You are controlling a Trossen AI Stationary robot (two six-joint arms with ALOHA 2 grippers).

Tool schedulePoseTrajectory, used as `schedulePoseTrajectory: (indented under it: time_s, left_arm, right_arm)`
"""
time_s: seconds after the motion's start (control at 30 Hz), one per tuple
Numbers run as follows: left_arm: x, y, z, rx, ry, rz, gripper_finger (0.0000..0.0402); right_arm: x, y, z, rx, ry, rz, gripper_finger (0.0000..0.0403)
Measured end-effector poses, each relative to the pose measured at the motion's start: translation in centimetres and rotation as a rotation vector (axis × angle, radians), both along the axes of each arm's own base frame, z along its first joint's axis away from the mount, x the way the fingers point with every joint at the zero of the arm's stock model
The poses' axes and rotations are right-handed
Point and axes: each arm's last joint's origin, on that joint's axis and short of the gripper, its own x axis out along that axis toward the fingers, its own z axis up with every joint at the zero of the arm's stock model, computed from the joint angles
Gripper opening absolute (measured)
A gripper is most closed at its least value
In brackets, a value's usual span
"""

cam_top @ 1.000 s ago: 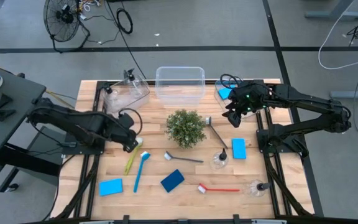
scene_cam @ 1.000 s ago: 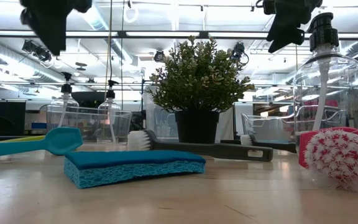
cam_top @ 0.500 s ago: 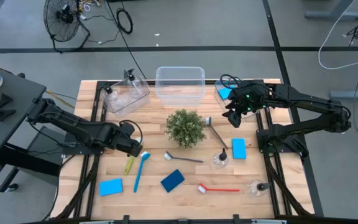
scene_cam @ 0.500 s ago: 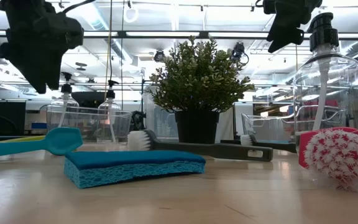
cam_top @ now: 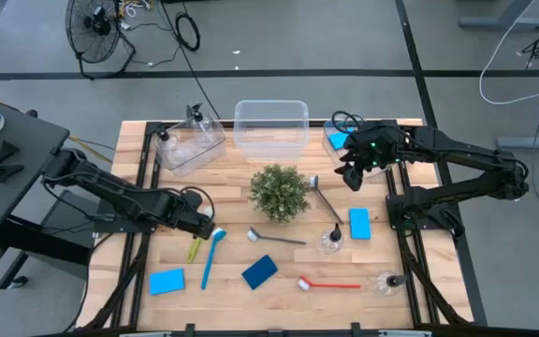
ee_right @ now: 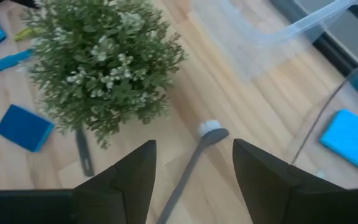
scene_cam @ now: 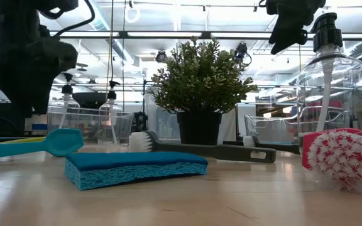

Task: Pick & Place Kitchen Sink Supplies
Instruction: Put the green dish brush into the white bin

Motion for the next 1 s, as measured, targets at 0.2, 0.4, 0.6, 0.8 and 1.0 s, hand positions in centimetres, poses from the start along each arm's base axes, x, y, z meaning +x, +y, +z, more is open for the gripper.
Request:
schedulePoseTrajectory:
  time_s: [0.2,0.4,0.6,0.8,1.0]
  left_arm:
    - [0.4,-0.1,0.0,0.002,-0.048,0.002,0.0197]
    - [0.9,-0.3,-0.9,-0.004,-0.014,0.02,0.0197]
    - [1.5,-0.6,-2.1,-0.006,0.034,-0.001,0.0197]
    - [2.0,-0.8,-3.1,-0.006,0.072,-0.002,0.0197]
    - [2.4,-0.9,-3.8,-0.004,0.091,-0.003,0.0197]
  right_arm:
    - [0.0,0.0,0.0,-0.011,0.003,-0.009,0.0213]
    - [0.0,0.0,0.0,-0.011,0.003,-0.009,0.0213]
    - [0.0,0.0,0.0,-0.011,0.003,-0.009,0.0213]
    - [0.0,0.0,0.0,-0.011,0.003,-0.009,0.0213]
    - [0.0,0.0,0.0,-0.011,0.003,-0.009,0.0213]
